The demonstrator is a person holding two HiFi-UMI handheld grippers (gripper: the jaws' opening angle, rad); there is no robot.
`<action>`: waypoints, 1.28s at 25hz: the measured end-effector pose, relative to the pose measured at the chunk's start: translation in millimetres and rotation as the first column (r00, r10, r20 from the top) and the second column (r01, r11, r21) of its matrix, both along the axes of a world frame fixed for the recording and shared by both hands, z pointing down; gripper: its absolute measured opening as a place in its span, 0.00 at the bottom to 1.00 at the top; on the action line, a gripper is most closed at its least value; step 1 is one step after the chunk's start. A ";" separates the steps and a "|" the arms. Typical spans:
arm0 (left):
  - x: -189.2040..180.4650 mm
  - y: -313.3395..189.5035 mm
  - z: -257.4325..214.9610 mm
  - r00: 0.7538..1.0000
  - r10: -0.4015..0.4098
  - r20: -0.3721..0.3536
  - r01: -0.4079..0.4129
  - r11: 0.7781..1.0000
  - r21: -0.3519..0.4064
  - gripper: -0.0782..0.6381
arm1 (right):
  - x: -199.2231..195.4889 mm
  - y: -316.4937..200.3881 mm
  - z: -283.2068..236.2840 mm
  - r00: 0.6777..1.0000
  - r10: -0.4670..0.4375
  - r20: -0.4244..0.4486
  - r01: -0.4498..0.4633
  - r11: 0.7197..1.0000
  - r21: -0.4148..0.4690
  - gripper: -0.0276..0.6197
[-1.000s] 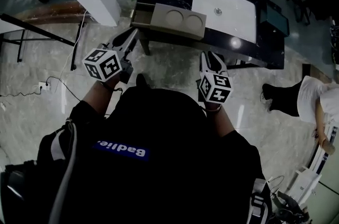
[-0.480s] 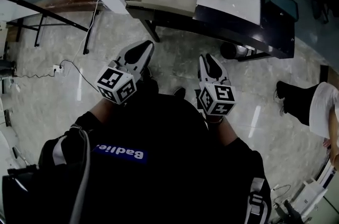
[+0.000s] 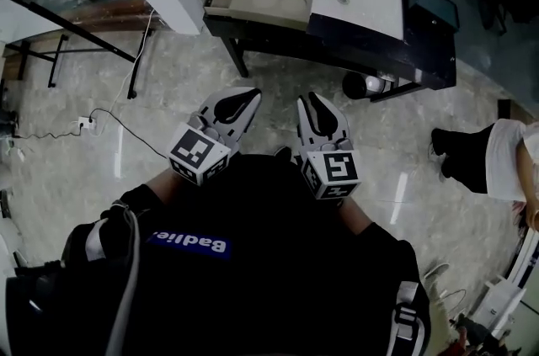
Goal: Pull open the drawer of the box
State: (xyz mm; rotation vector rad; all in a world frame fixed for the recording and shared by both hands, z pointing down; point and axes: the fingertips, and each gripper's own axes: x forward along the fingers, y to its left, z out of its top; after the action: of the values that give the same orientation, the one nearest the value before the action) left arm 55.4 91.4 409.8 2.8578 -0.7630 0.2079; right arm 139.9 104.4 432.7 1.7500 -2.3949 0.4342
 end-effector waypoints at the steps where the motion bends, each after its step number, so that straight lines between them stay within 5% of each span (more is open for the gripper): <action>1: -5.0 2.6 -4.2 1.000 0.014 0.005 -0.014 1.000 0.025 0.11 | -8.0 0.1 -7.5 1.000 -0.001 -0.007 0.001 1.000 0.023 0.17; 9: -55.7 6.6 -39.3 0.999 0.013 -0.042 -0.010 0.997 0.073 0.11 | -56.0 2.6 -69.8 0.999 0.035 -0.037 -0.022 0.953 0.302 0.16; 32: -100.1 -5.4 -45.3 1.000 0.012 -0.010 -0.011 0.996 0.088 0.11 | -99.1 -8.5 -78.3 0.995 0.036 -0.098 -0.002 0.947 0.322 0.10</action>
State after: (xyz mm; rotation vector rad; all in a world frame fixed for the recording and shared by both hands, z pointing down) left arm -44.7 86.0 364.5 2.9440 -0.7726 0.1641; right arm 40.8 95.9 354.4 1.8684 -2.4870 -0.0520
